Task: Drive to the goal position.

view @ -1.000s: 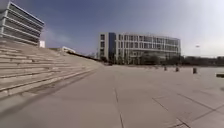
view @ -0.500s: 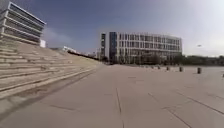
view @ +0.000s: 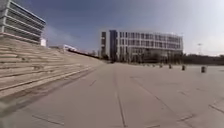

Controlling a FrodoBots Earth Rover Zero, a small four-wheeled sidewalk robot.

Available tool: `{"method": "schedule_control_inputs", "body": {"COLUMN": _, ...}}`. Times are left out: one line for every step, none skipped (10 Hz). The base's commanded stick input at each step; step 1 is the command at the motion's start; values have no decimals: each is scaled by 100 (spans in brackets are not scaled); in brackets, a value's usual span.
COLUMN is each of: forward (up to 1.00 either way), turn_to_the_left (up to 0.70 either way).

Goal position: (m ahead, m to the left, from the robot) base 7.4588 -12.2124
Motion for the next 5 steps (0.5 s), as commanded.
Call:
{"method": "schedule_control_inputs", "body": {"forward": 70, "turn_to_the_left": 0}}
{"method": "schedule_control_inputs", "body": {"forward": 70, "turn_to_the_left": 0}}
{"method": "schedule_control_inputs", "body": {"forward": 70, "turn_to_the_left": -3}}
{"method": "schedule_control_inputs", "body": {"forward": 70, "turn_to_the_left": -30}}
{"method": "schedule_control_inputs", "body": {"forward": 70, "turn_to_the_left": -35}}
